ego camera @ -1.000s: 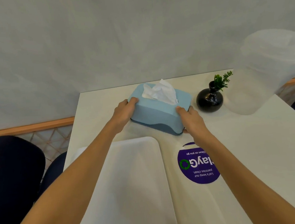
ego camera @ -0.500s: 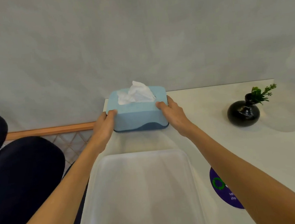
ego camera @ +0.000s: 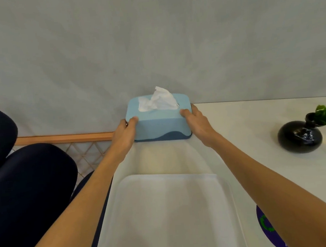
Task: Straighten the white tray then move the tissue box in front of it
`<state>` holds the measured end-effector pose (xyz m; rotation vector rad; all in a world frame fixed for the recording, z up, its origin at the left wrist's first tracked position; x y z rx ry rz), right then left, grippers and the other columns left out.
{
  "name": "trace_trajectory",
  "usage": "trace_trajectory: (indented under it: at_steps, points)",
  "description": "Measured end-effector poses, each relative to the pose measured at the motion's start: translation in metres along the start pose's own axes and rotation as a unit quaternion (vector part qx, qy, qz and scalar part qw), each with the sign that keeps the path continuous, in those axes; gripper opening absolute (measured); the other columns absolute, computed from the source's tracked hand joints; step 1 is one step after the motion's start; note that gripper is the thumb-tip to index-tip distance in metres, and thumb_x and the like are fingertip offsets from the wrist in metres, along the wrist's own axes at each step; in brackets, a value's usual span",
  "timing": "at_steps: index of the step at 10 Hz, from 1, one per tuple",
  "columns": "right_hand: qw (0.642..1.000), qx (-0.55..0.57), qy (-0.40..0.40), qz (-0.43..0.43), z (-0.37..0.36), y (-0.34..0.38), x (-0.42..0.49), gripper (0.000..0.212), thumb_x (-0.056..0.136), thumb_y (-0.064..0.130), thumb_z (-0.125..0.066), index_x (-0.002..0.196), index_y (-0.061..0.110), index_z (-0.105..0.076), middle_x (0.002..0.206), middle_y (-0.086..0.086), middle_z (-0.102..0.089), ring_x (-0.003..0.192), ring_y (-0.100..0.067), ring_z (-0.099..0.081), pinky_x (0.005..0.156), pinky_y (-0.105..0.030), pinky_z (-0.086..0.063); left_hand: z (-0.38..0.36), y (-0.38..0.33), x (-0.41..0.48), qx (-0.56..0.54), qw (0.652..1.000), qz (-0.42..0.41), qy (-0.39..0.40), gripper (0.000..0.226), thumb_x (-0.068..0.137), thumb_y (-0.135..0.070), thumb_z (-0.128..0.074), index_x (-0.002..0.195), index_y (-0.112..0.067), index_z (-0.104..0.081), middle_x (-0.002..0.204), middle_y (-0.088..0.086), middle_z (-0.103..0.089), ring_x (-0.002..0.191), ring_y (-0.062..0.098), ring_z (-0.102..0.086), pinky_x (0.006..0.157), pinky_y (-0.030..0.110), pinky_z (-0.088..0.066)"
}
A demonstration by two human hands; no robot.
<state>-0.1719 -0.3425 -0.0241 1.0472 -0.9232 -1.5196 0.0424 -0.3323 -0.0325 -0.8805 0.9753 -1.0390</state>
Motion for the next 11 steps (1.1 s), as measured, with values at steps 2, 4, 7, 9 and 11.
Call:
trace_trajectory:
  at_steps: [2, 4, 7, 9, 11]
  points:
    - [1.0, -0.011, 0.01, -0.006, -0.008, 0.002, 0.019, 0.053, 0.097, 0.042, -0.034, 0.146, 0.023, -0.025, 0.122, -0.006, -0.052, 0.101, -0.021, -0.053, 0.063, -0.023, -0.044, 0.003, -0.005, 0.017, -0.037, 0.999, 0.018, 0.015, 0.043, 0.08, -0.052, -0.045, 0.113, -0.023, -0.045, 0.12, 0.005, -0.053, 0.115, 0.027, -0.053, 0.105, 0.05, -0.045]
    - [1.0, -0.013, 0.012, -0.005, -0.01, 0.005, 0.028, 0.054, 0.097, 0.042, -0.032, 0.146, 0.021, -0.024, 0.127, -0.008, -0.051, 0.104, -0.023, -0.052, 0.078, -0.032, -0.043, 0.003, -0.005, 0.029, -0.064, 0.997, 0.03, 0.015, 0.036, 0.086, -0.048, -0.046, 0.114, -0.024, -0.042, 0.119, 0.004, -0.051, 0.115, 0.026, -0.051, 0.106, 0.049, -0.044]
    - [0.999, -0.008, 0.039, -0.033, -0.005, 0.01, 0.023, 0.062, 0.095, 0.05, -0.034, 0.148, 0.022, -0.019, 0.135, -0.008, -0.049, 0.107, -0.023, -0.051, 0.081, -0.033, -0.044, 0.0, -0.012, 0.023, -0.007, 0.999, 0.031, 0.007, 0.055, 0.092, -0.049, -0.038, 0.134, -0.013, -0.041, 0.116, 0.005, -0.049, 0.103, 0.023, -0.048, 0.085, 0.036, -0.041]
    - [0.996, -0.065, 0.043, -0.043, 0.002, 0.009, -0.009, 0.07, 0.096, 0.054, -0.028, 0.151, 0.014, -0.011, 0.15, -0.011, -0.035, 0.13, -0.03, -0.042, 0.1, -0.039, -0.038, 0.004, -0.006, -0.004, 0.046, 0.999, 0.016, -0.001, 0.061, 0.096, -0.051, -0.035, 0.139, -0.008, -0.039, 0.134, 0.012, -0.05, 0.107, 0.024, -0.046, 0.084, 0.035, -0.035]
    - [0.985, -0.156, 0.032, -0.072, 0.01, 0.008, -0.056, 0.063, 0.099, 0.046, -0.03, 0.145, 0.003, -0.025, 0.15, -0.018, -0.036, 0.133, -0.034, -0.041, 0.102, -0.04, -0.038, 0.009, 0.004, -0.048, 0.09, 0.996, 0.023, -0.004, 0.062, 0.095, -0.026, -0.051, 0.149, -0.006, -0.027, 0.153, 0.016, -0.036, 0.138, 0.03, -0.038, 0.102, 0.036, -0.036]
Point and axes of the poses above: each hand's wrist, its own x-axis towards the middle knuckle, its own z-axis out of the back of the hand, y = z × x, the point moved 2 cm from there along x, towards the middle knuckle
